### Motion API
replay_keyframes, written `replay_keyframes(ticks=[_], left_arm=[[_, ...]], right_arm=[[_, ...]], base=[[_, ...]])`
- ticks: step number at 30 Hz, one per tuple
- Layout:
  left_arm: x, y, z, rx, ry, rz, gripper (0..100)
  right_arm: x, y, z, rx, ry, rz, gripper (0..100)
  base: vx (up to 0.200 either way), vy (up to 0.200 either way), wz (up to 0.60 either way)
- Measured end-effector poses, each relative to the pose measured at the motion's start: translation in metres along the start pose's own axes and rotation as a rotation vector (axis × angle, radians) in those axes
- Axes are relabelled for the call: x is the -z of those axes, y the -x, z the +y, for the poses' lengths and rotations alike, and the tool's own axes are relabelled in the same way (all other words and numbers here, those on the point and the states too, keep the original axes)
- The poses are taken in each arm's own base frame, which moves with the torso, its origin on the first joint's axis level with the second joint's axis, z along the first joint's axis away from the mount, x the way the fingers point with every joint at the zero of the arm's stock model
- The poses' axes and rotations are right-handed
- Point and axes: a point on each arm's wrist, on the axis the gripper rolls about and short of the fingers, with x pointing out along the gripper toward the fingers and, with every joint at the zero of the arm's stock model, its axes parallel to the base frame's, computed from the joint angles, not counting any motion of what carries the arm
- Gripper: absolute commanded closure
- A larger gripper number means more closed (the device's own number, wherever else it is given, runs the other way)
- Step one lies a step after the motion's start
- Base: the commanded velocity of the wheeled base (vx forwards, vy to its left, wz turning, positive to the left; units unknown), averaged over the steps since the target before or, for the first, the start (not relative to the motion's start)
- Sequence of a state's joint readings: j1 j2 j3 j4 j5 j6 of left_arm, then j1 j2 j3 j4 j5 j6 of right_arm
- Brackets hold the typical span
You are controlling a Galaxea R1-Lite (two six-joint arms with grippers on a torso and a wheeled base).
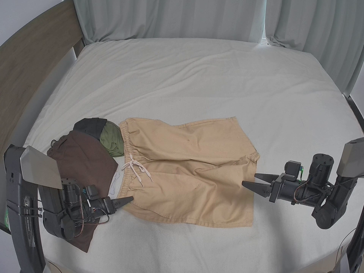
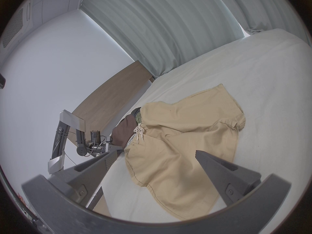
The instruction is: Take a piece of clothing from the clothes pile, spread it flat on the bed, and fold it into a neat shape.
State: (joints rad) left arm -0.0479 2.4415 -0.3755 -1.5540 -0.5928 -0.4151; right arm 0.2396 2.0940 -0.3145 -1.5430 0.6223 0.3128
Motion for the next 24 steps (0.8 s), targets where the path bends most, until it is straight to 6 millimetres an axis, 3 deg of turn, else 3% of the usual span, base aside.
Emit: replay_keyframes(ticks=[2, 3, 17, 24], left_arm=[[0.001, -0.001, 0.000, 0.000, -0.001, 0.003, 0], [0.002, -0.002, 0.000, 0.001, -0.002, 0.005, 100], [0.006, -0.007, 0.005, -0.005, 0.007, 0.018, 100], [0.007, -0.007, 0.005, -0.005, 0.004, 0.021, 100]], right_arm=[[0.000, 0.000, 0.000, 0.000, 0.000, -0.001, 0], [0.000, 0.000, 0.000, 0.000, 0.000, -0.001, 0], [0.003, 0.001, -0.002, 0.003, 0.034, 0.011, 0], [0.023, 0.007, -0.013, 0.040, 0.051, 0.081, 0]], base=[[0.000, 0.000, 0.00], [0.000, 0.000, 0.00], [0.000, 0.000, 0.00], [0.000, 0.000, 0.00]])
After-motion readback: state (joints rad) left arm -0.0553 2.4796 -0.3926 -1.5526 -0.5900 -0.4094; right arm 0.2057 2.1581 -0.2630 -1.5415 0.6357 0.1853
